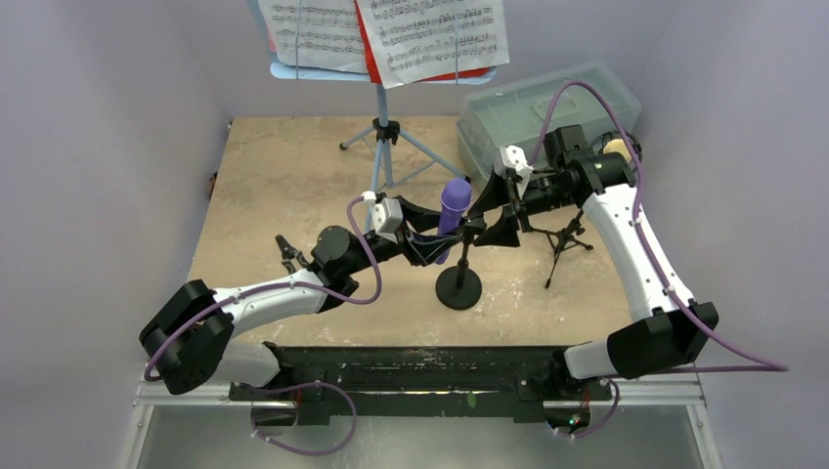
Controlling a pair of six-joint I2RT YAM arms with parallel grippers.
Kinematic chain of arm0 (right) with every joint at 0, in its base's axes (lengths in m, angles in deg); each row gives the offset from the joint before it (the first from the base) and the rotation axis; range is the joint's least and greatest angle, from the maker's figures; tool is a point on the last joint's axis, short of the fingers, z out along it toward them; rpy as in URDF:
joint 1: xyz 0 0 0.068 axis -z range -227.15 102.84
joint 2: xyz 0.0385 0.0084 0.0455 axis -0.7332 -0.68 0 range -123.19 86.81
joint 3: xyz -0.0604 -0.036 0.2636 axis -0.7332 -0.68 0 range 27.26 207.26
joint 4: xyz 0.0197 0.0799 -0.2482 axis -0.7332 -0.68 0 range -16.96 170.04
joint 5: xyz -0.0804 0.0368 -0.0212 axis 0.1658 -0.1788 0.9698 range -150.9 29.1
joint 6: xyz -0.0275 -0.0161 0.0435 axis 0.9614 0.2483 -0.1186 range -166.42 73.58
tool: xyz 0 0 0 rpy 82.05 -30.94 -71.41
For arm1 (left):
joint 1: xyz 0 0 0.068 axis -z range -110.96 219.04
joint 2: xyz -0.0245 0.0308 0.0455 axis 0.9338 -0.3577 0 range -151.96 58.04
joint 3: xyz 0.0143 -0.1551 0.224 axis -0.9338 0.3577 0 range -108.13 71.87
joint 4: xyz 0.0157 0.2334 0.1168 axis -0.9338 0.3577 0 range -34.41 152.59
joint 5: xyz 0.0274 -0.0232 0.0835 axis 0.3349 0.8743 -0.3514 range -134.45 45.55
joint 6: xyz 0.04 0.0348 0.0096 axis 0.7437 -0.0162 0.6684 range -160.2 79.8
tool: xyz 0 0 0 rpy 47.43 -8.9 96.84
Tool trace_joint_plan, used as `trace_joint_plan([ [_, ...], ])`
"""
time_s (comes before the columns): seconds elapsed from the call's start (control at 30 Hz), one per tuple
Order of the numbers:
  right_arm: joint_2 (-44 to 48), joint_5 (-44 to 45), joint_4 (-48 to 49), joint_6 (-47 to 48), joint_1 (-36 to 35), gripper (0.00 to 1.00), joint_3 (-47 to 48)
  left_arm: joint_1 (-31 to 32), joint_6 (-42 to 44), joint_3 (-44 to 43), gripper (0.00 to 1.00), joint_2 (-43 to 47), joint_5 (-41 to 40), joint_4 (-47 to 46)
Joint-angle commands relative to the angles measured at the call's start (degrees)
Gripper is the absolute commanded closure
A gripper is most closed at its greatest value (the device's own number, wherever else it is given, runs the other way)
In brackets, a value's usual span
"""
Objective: Pack up the instrument practice props
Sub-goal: Move the microphone stand with the microphone to the center of the board, then remove the microphone from the microphone stand.
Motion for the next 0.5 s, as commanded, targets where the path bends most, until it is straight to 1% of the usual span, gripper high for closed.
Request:
trace_joint_plan([
  [0.0,-0.6,-1.9,-1.4,1.3,-0.8,0.33,3.0,-0.3,-2.0,0.4,0.53,1.4,-0.4,-1.0],
  [0.17,-0.7,-1.3,-1.3,1.4,-0.9,0.4,2.8,-0.3,-1.9,0.3,0.51,1.6,-0.6,-0.7],
  [0.3,-0.1,-0.3,-0.3,0.7,-1.0,0.48,2.2,-0.2,-2.1,0.4,0.47,1.7,-0.9,-0.6],
  [0.4,0.4,0.4,0.8,-0.3,-0.9,0.5,1.6,-0.2,-2.6,0.3,0.42,2.0,-1.3,-0.5],
  [0.47,0.6,0.7,1.3,-0.9,-0.9,0.51,1.3,-0.3,-3.1,0.5,0.35,2.6,-1.8,-0.3],
])
